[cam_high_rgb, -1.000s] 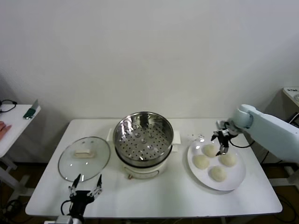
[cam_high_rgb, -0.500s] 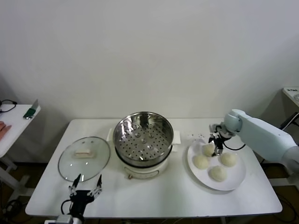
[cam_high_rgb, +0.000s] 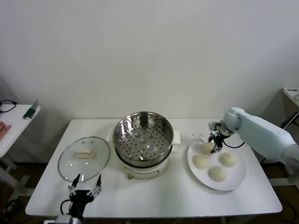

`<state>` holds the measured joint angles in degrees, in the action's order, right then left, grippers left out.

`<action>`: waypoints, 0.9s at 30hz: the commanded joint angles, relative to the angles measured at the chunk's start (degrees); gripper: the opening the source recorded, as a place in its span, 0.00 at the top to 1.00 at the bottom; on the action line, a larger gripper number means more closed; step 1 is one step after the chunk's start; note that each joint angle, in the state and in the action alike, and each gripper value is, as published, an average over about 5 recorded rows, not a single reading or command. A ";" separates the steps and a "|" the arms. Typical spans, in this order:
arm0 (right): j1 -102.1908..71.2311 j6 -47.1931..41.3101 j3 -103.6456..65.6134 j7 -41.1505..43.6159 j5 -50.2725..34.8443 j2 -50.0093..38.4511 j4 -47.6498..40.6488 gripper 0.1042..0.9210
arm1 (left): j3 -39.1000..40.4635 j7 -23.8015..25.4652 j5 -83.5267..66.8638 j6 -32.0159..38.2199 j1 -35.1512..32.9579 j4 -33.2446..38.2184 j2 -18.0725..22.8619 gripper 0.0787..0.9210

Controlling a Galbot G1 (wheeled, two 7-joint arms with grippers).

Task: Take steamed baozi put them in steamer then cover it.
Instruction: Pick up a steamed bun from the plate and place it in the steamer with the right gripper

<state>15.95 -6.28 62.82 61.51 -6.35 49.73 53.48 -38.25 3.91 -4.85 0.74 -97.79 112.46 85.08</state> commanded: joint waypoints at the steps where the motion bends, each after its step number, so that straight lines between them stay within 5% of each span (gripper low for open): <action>1: 24.47 12.08 14.44 3.79 -9.47 0.60 7.49 0.34 | 0.03 -0.03 0.08 -0.10 -0.04 0.55 -0.01 0.12; 6: 35.02 24.34 17.09 6.60 -11.72 5.80 14.77 0.34 | 0.03 -0.03 0.15 -0.24 -0.10 0.98 -0.02 0.12; 14: 31.60 37.50 16.78 1.73 -0.93 17.06 25.97 0.34 | 0.16 0.04 0.89 -0.55 0.18 1.43 -0.05 0.12; 27: 10.68 53.86 5.69 -1.58 25.92 35.41 -6.15 0.34 | 0.25 0.16 1.07 -0.79 0.19 1.93 -0.38 0.12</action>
<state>34.17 35.29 72.83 61.37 5.91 74.08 61.61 -38.11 4.05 -3.90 -0.16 -97.43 114.38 84.89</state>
